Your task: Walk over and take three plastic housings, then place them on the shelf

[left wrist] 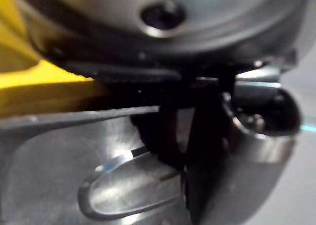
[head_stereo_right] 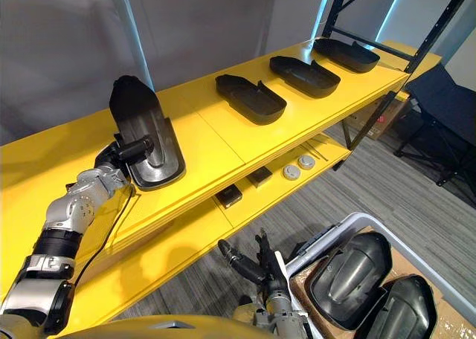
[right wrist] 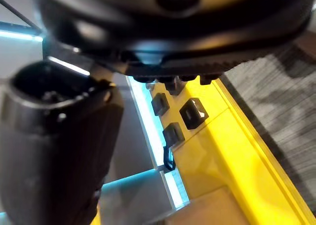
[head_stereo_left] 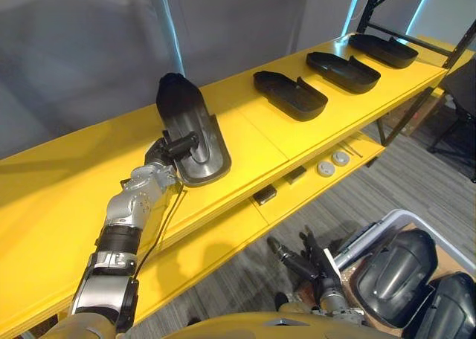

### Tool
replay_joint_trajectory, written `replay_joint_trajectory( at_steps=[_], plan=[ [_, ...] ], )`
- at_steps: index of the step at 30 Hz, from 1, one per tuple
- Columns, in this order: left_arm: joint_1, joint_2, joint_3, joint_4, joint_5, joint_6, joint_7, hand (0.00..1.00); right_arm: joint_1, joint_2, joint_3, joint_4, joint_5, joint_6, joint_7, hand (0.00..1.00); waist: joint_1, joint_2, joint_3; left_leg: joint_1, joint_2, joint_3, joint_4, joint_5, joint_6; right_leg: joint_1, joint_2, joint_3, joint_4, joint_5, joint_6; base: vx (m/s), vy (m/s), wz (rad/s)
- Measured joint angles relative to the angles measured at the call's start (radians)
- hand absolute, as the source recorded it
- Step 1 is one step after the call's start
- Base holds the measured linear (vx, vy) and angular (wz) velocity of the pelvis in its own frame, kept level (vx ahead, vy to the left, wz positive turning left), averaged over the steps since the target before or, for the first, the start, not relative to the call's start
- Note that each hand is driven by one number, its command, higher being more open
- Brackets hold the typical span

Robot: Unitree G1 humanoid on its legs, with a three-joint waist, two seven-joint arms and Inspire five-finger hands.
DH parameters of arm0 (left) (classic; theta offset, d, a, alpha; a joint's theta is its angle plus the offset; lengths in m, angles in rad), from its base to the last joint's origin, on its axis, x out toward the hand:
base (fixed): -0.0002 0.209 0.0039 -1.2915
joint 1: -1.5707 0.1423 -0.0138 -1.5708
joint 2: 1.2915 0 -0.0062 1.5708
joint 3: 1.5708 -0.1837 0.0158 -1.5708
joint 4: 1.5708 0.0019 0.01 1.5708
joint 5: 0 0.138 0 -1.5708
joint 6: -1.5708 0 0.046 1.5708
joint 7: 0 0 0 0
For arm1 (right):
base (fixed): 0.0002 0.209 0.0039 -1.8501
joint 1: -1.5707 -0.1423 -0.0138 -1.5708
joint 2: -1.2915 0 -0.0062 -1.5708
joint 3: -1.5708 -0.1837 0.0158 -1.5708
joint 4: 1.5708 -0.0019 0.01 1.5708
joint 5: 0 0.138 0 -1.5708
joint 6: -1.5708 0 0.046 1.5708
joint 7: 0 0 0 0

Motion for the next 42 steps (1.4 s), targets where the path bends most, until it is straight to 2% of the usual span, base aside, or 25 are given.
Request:
replay_joint_trajectory(
  at_steps=[5, 9, 17, 22, 27, 32, 42],
  plan=[
    [-0.011, 0.0, -0.004, 0.028, -0.016, -0.009, 0.009, 1.0, -0.002, -0.024, 0.02, 0.009, 0.001, 0.0, -0.01, 1.0, -0.002, -0.002, 0.001, 0.0, 0.001, -0.001, -0.002, 0.002, 0.0, 0.0, 0.001, -0.002, 0.001, 0.0, 0.0, -0.01, -0.002, 0.0],
    [-0.031, -0.002, -0.011, 0.065, -0.056, -0.017, 0.058, 1.0, -0.002, -0.025, 0.023, 0.022, 0.006, 0.0, -0.022, 1.0, -0.003, -0.002, 0.002, 0.002, 0.001, -0.001, -0.002, 0.007, 0.004, 0.001, 0.001, -0.003, 0.001, 0.001, 0.0, 0.0, 0.0, 0.0],
    [-0.1, -0.044, -0.011, 0.126, -0.087, -0.057, 0.219, 1.0, -0.01, -0.027, 0.091, 0.032, 0.041, 0.0, -0.053, 1.0, -0.008, -0.018, 0.012, -0.003, 0.003, -0.002, -0.003, 0.012, -0.004, -0.004, 0.001, -0.006, 0.002, 0.002, 0.002, 0.0, 0.0, 0.0],
    [-0.159, -0.053, -0.009, 0.175, -0.088, -0.082, 0.337, 1.0, -0.021, -0.028, 0.14, 0.038, 0.042, -0.002, -0.079, 1.0, -0.032, -0.028, 0.022, -0.012, 0.004, -0.002, -0.003, 0.016, -0.001, -0.011, 0.003, -0.007, 0.002, 0.002, 0.002, 0.0, 0.0, -0.01],
    [-0.198, -0.053, 0.02, 0.213, -0.074, -0.093, 0.389, 1.0, -0.021, -0.037, 0.149, 0.038, 0.068, -0.01, -0.098, 1.0, -0.035, -0.029, 0.024, -0.017, 0.005, 0.02, -0.004, 0.017, -0.002, -0.025, 0.004, -0.004, 0.003, 0.004, -0.001, 0.0, 0.0, -0.12],
    [-0.241, -0.046, 0.021, 0.253, 0.075, -0.044, 0.362, 1.0, -0.021, -0.06, 0.15, 0.038, 0.068, -0.026, -0.104, 1.0, -0.039, -0.03, 0.025, -0.015, 0.007, 0.023, -0.004, 0.02, -0.005, -0.025, 0.007, -0.004, 0.004, 0.008, -0.005, 0.0, 0.0, -0.01],
    [-0.289, 0.047, 0.001, 0.301, 0.359, 0.062, 0.23, 1.0, -0.031, -0.063, 0.153, 0.038, 0.07, -0.026, -0.094, 1.0, -0.058, -0.029, 0.025, -0.011, 0.017, 0.026, -0.003, 0.027, -0.002, -0.019, 0.017, -0.009, -0.002, 0.033, -0.007, 0.04, -0.01, -0.01]
  ],
)
